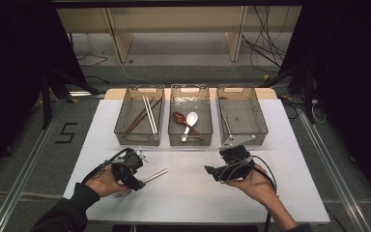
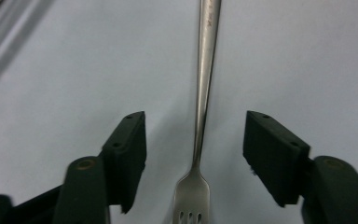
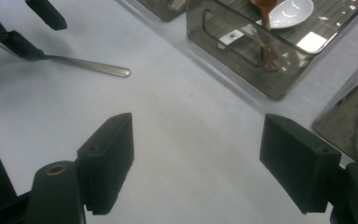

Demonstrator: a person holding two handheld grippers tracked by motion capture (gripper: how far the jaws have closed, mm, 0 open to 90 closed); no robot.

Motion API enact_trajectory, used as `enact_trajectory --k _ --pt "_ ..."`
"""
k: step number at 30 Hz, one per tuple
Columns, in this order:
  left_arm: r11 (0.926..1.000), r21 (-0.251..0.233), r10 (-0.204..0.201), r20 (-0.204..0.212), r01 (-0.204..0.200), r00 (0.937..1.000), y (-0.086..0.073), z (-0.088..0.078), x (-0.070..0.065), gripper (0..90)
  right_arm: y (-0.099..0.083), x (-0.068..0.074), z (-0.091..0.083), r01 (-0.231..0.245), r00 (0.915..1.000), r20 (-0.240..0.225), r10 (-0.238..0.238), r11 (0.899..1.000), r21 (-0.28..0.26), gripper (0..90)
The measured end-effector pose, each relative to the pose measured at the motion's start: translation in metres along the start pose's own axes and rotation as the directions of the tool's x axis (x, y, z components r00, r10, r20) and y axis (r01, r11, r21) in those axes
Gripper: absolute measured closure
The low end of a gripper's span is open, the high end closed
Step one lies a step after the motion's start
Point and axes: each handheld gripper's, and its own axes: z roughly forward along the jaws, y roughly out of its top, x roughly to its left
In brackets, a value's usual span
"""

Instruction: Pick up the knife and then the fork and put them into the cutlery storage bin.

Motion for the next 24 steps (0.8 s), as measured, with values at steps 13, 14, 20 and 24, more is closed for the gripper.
enact_trajectory --k 13,14,20,24 --pt "0.9961 0.077 0.041 0.012 -0.042 0.9991 0.008 0.016 0.0 68.4 -0.001 0.003 0.001 0.012 0.9999 -0.008 -0.012 1.0 0.005 26.8" --pt "0.9956 0.082 0.045 0.021 -0.047 0.9988 0.008 0.016 0.0 69.1 -0.001 0.003 0.002 0.012 0.9999 -0.01 -0.012 1.0 0.005 26.8" --pt "0.9945 0.094 0.043 0.029 -0.046 0.9986 0.012 0.019 0.001 73.2 -0.001 0.003 0.002 0.013 0.9998 -0.012 -0.013 1.0 0.008 26.8" --pt "0.9925 0.108 0.054 0.03 -0.057 0.9981 0.014 0.02 -0.001 77.5 0.0 0.004 0.002 0.018 0.9998 -0.011 -0.018 1.0 0.007 26.8"
